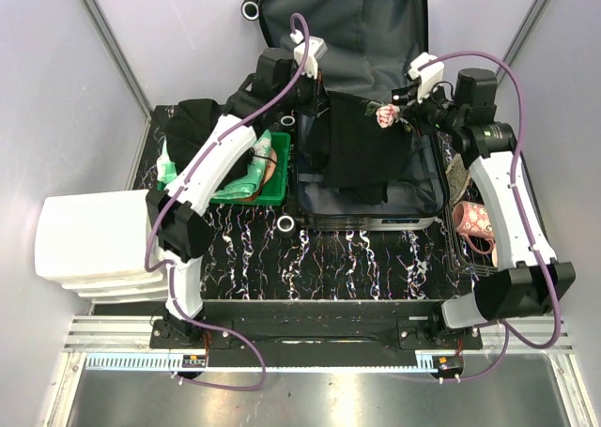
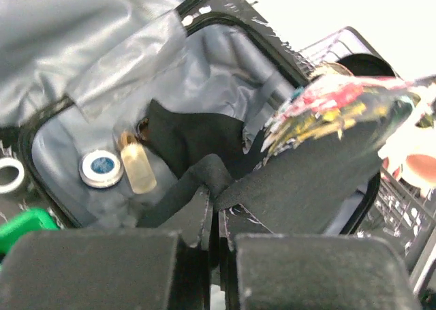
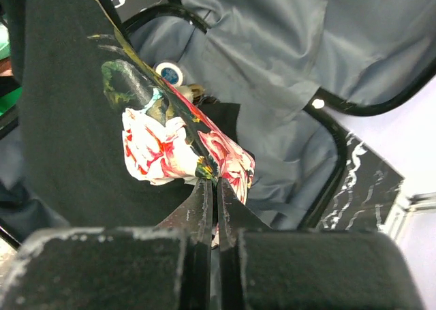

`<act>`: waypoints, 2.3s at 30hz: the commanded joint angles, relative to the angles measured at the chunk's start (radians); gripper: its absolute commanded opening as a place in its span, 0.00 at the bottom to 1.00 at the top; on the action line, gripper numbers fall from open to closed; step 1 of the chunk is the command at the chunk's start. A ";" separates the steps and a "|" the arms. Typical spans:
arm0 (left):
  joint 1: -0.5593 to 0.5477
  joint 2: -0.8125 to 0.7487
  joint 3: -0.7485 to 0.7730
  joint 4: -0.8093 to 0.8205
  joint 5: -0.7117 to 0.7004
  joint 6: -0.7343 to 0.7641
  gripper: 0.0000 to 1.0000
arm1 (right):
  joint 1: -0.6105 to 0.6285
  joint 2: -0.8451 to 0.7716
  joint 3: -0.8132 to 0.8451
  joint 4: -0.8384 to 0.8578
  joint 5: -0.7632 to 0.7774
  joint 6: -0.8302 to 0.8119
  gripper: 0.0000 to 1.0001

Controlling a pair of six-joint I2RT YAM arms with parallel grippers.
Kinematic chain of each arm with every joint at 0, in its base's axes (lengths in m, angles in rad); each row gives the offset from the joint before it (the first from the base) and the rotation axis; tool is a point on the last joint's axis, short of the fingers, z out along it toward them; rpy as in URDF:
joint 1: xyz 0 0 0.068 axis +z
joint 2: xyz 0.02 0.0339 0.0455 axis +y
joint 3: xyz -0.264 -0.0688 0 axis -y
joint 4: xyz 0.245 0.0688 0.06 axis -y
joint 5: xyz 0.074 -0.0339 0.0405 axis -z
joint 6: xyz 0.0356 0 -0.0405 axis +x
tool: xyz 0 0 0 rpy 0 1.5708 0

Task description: Open, take out, and arrange the luggage

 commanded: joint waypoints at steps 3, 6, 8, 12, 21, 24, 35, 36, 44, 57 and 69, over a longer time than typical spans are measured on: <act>0.006 0.117 0.135 -0.091 -0.278 -0.421 0.00 | 0.009 0.087 0.106 -0.005 0.013 0.174 0.00; 0.003 0.128 0.086 -0.087 -0.281 -0.511 0.00 | 0.042 0.110 0.099 0.013 -0.036 0.250 0.00; 0.006 0.134 0.066 -0.087 -0.231 -0.564 0.00 | 0.066 0.115 0.061 0.042 -0.066 0.281 0.00; 0.044 0.108 -0.054 -0.044 -0.105 -0.663 0.00 | 0.172 0.133 -0.019 0.088 -0.110 0.384 0.00; 0.132 -0.029 -0.347 0.100 0.191 -0.778 0.00 | 0.292 0.191 -0.176 0.273 -0.187 0.499 0.00; 0.138 -0.078 -0.417 0.068 0.196 -0.747 0.04 | 0.312 0.213 -0.203 0.314 -0.231 0.539 0.00; 0.187 -0.156 -0.533 0.148 0.311 -0.677 0.85 | 0.349 0.233 -0.255 0.368 -0.284 0.510 0.00; 0.187 -0.162 -0.558 0.157 0.311 -0.680 0.99 | 0.349 0.228 -0.260 0.371 -0.284 0.510 0.00; 0.155 -0.136 -0.583 0.084 0.219 -0.626 0.99 | 0.352 0.173 -0.323 0.391 -0.331 0.473 0.00; 0.107 -0.083 -0.494 0.056 0.253 -0.543 0.29 | 0.361 0.093 -0.392 0.498 -0.366 0.476 0.00; 0.149 -0.259 -0.287 -0.065 0.515 -0.020 0.00 | 0.182 -0.026 -0.293 0.360 -0.303 0.474 1.00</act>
